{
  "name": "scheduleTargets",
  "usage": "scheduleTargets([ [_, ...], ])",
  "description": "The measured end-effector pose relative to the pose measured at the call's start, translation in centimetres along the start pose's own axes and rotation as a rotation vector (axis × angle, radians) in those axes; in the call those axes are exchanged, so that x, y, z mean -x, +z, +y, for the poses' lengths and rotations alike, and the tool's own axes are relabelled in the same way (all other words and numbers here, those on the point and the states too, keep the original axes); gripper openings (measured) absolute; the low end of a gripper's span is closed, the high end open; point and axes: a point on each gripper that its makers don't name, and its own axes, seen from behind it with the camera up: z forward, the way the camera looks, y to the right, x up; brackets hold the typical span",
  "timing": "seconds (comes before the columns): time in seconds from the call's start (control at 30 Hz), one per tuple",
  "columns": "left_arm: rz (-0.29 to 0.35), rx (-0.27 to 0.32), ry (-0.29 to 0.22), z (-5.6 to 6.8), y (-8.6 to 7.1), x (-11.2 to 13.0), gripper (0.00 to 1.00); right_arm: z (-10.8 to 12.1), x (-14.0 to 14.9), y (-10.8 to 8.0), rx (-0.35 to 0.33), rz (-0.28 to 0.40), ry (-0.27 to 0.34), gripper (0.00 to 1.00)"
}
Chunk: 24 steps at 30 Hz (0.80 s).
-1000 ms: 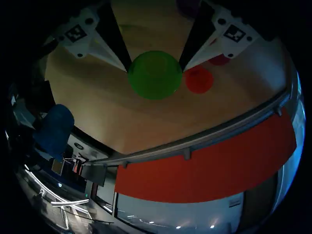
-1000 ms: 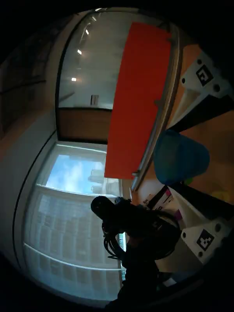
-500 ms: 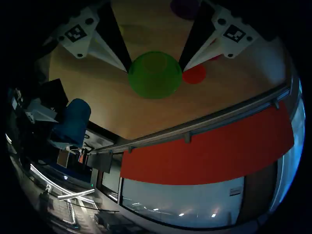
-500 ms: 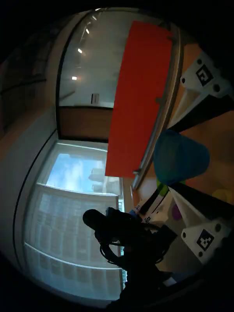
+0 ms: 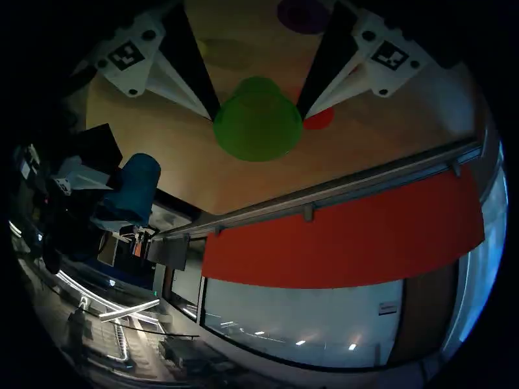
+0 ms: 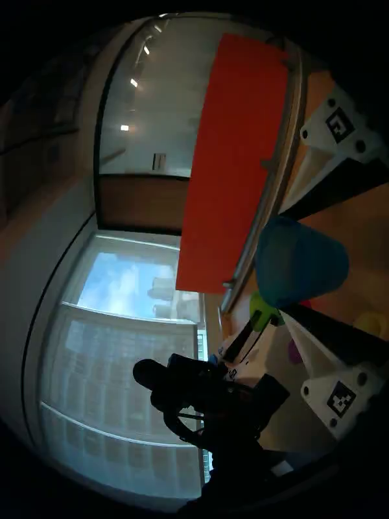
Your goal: Pour water
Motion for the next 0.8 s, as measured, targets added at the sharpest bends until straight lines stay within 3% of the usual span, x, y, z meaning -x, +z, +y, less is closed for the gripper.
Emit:
scheduleTargets([
  [0.47,0.144,0.030,0.068,0.4,-1.6,-2.6,0.85,0.0,0.1,0.3,-0.001,0.003,0.003,0.92],
  [0.8,0.188,0.035,0.066,0.1,-2.3,-3.2,0.85,0.0,0.1,0.6,-0.004,0.003,0.003,0.92],
])
